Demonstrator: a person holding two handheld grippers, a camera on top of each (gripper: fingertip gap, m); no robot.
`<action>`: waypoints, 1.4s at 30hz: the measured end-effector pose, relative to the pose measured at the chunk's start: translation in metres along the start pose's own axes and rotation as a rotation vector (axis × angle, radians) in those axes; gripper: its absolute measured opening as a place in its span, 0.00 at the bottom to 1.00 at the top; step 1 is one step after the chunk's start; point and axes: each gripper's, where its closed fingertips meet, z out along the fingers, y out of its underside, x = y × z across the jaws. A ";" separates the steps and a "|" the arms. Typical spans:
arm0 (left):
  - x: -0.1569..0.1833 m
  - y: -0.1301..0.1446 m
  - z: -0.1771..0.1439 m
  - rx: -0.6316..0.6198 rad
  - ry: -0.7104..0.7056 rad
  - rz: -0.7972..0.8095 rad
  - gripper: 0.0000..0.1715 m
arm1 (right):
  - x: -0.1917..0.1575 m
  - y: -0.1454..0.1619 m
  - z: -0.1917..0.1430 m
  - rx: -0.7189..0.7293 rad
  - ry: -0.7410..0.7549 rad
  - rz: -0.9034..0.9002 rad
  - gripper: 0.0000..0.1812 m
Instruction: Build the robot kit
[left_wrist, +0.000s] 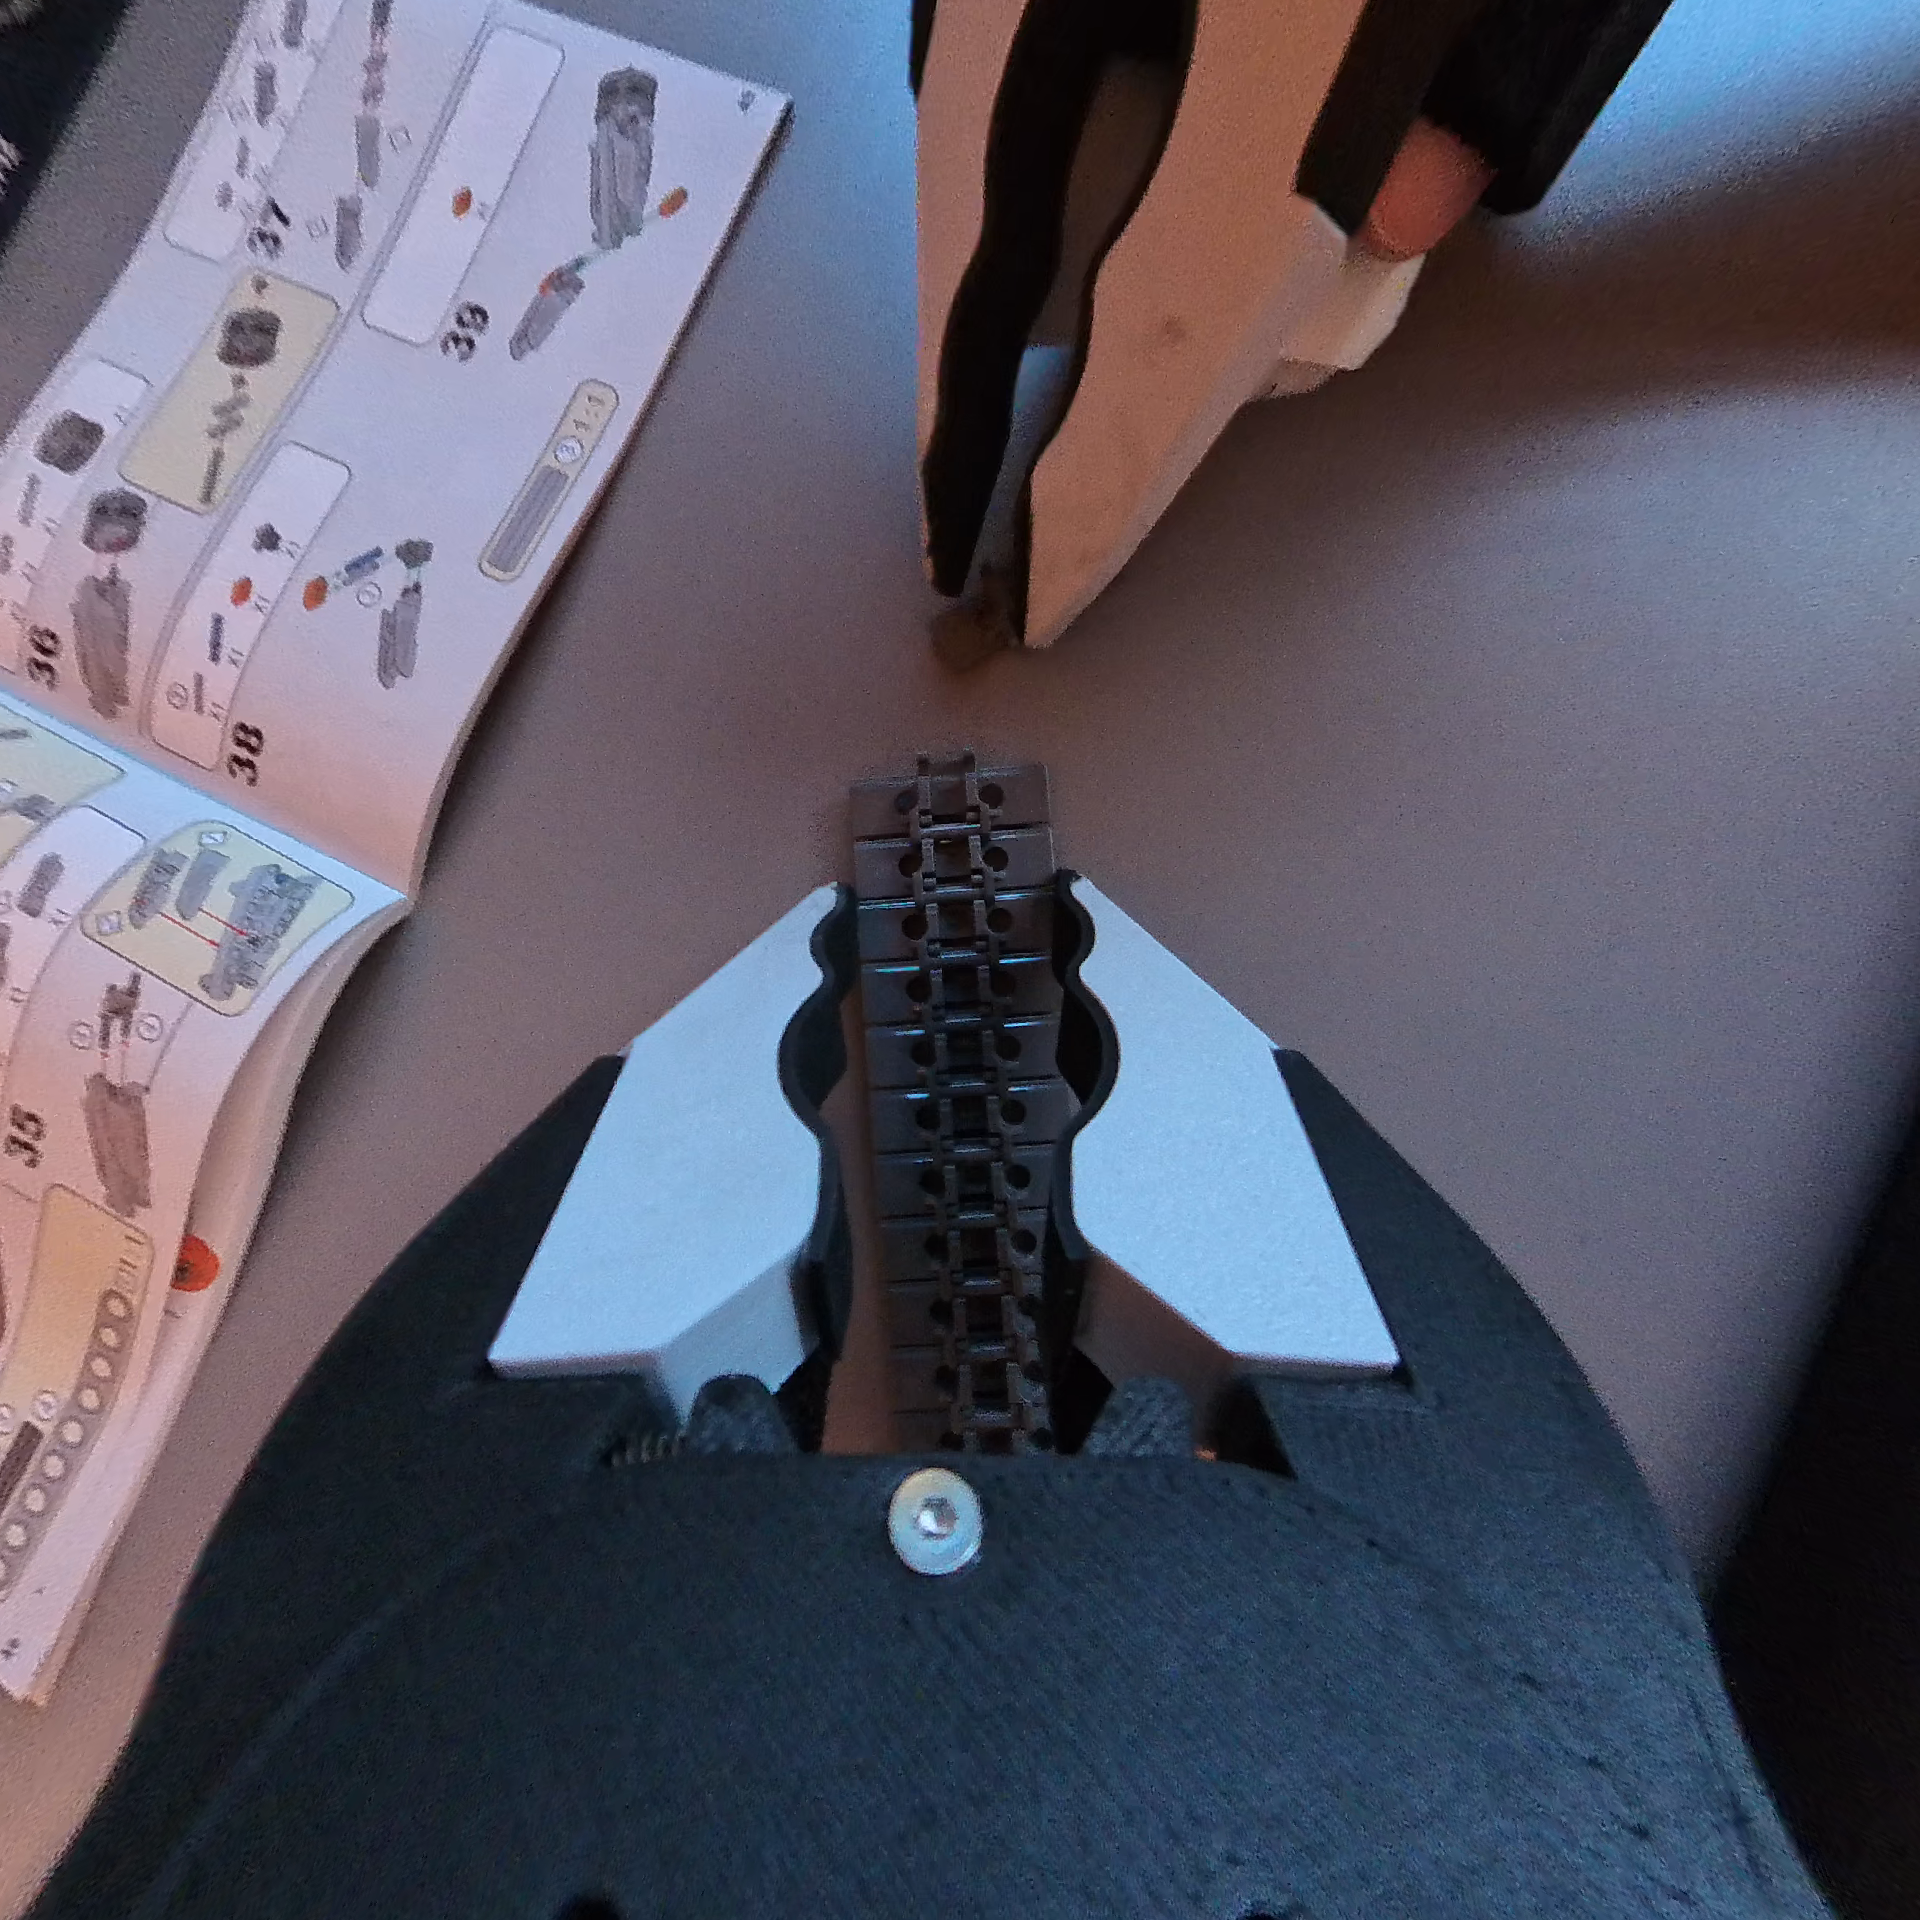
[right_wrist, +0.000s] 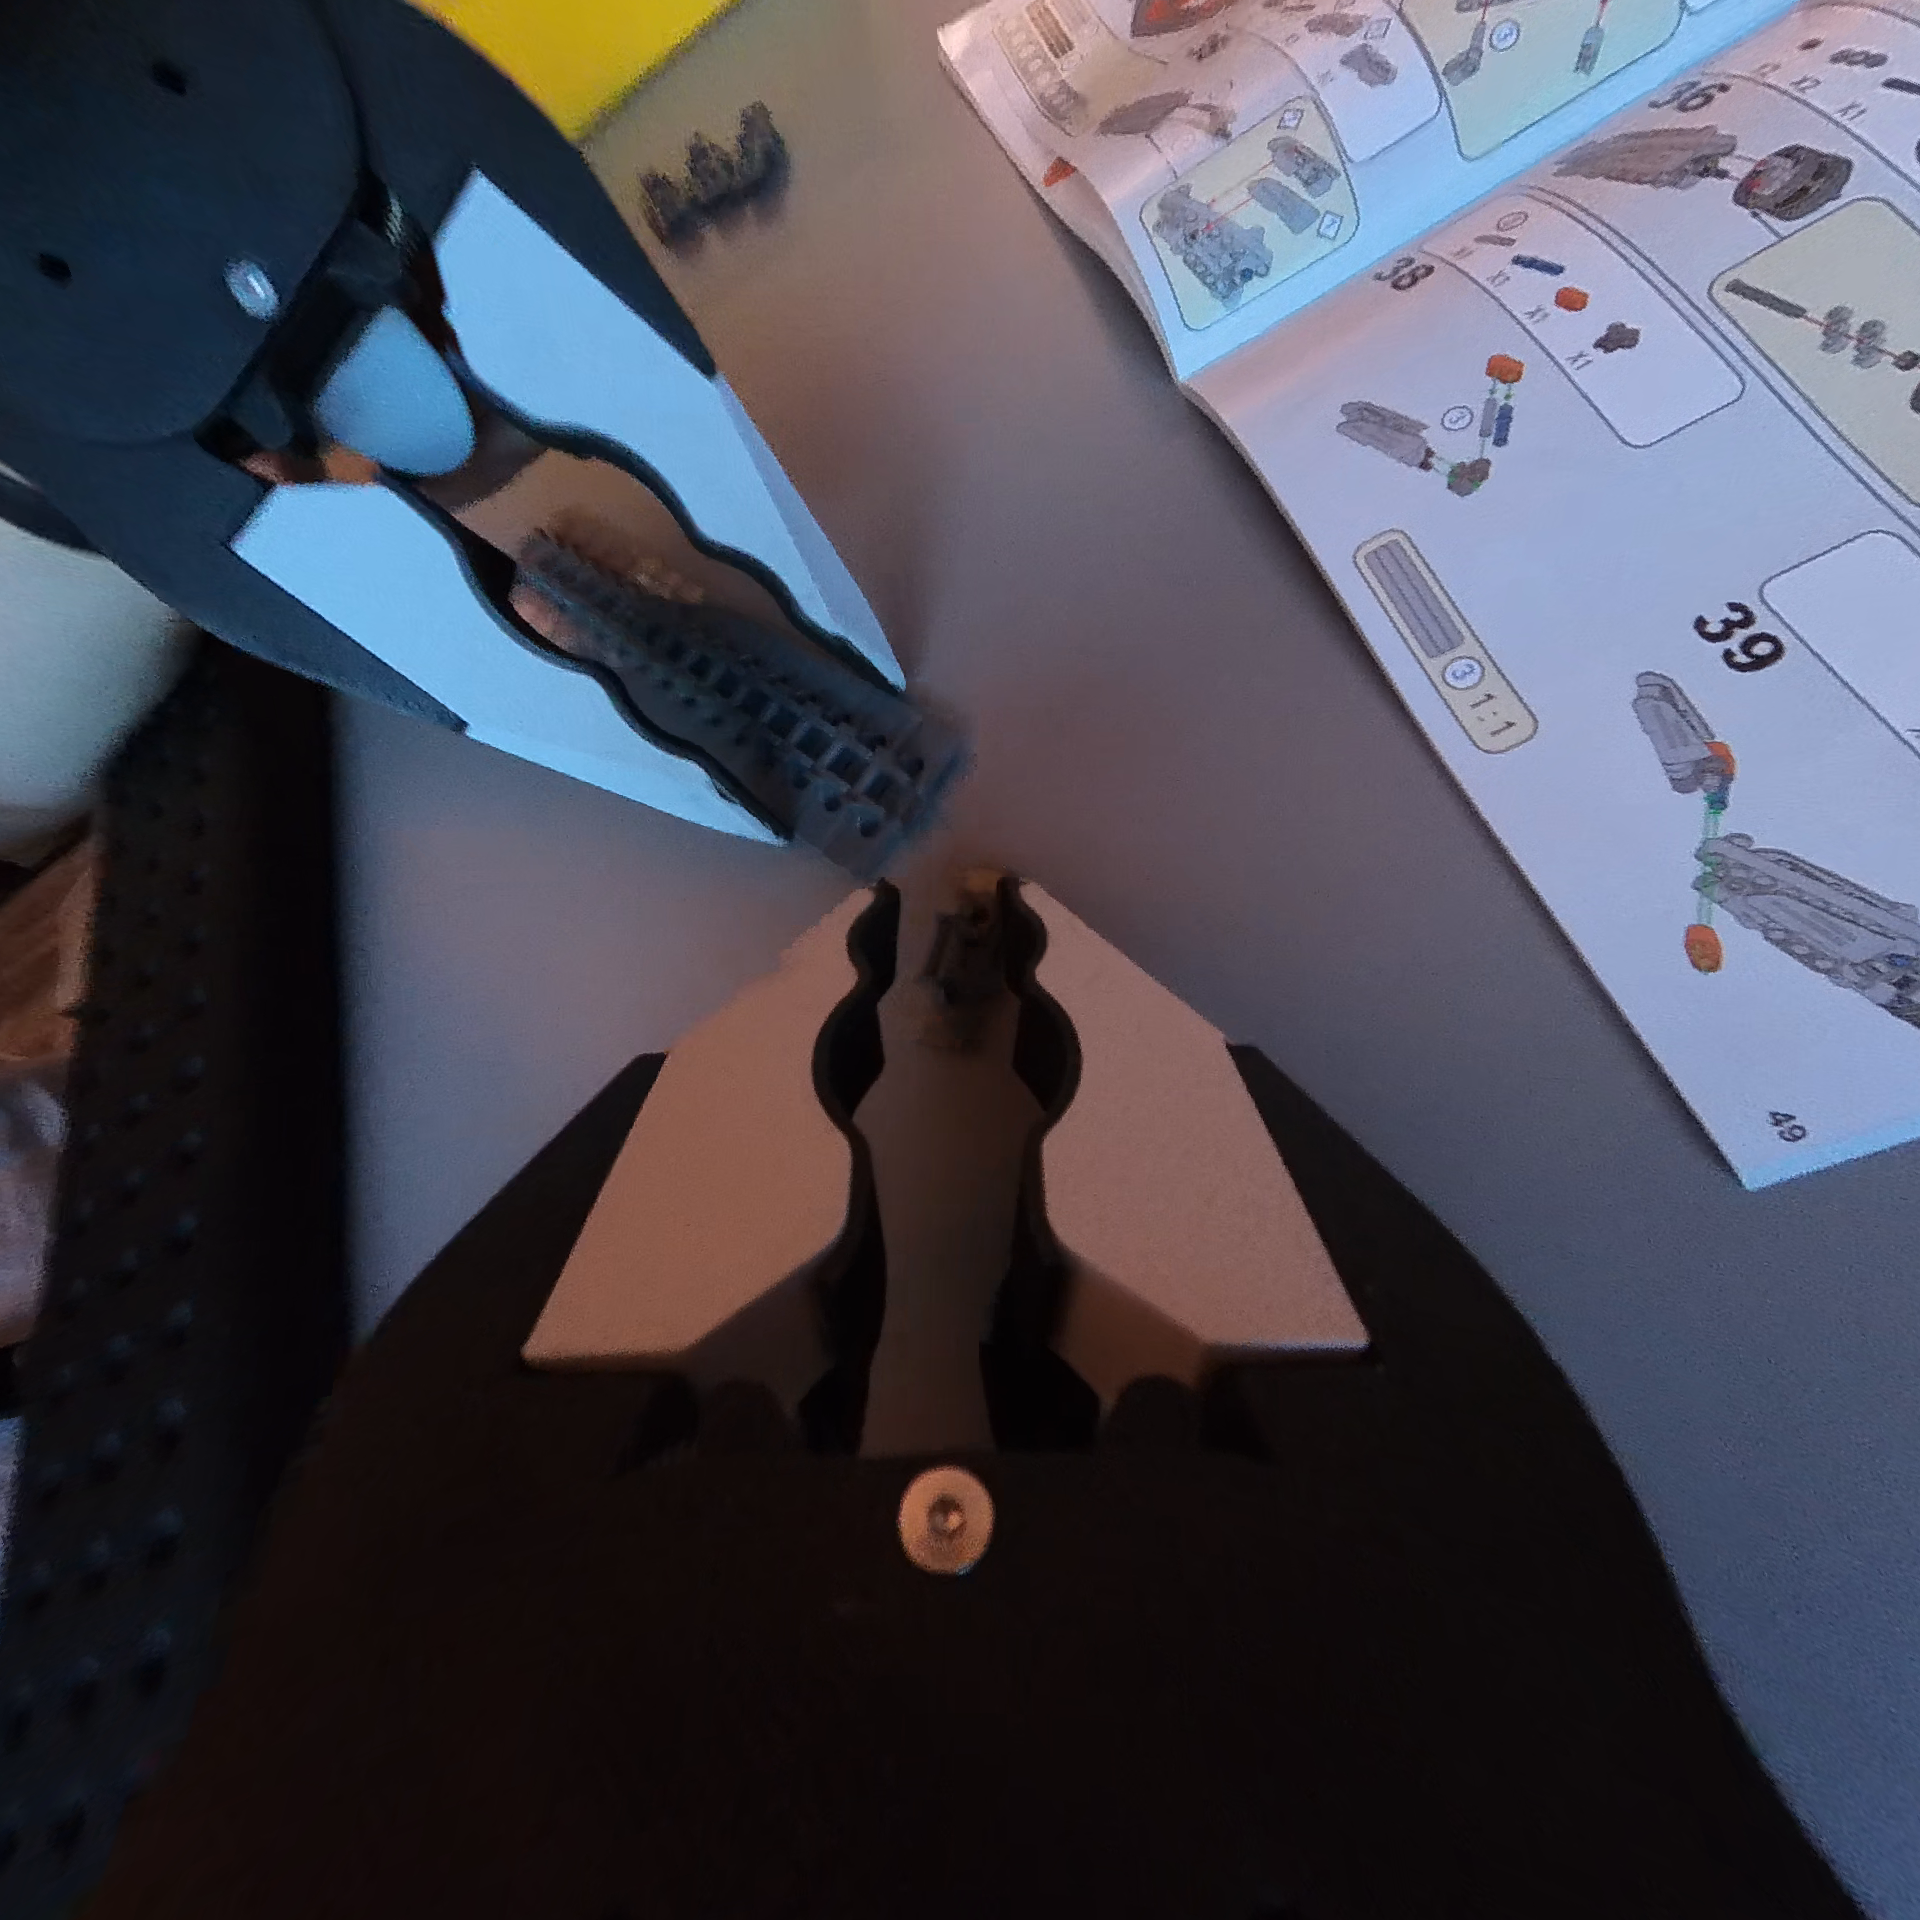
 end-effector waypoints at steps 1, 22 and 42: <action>-0.001 -0.004 -0.002 0.025 -0.012 0.016 0.21 | -0.003 -0.005 -0.002 0.034 -0.023 0.033 0.11; 0.014 -0.028 -0.023 0.265 0.207 -0.033 0.29 | -0.039 -0.018 -0.003 0.094 -0.202 0.126 0.01; 0.018 -0.058 -0.064 0.581 0.560 -0.255 0.03 | -0.058 -0.042 -0.019 0.254 -0.185 -0.189 0.03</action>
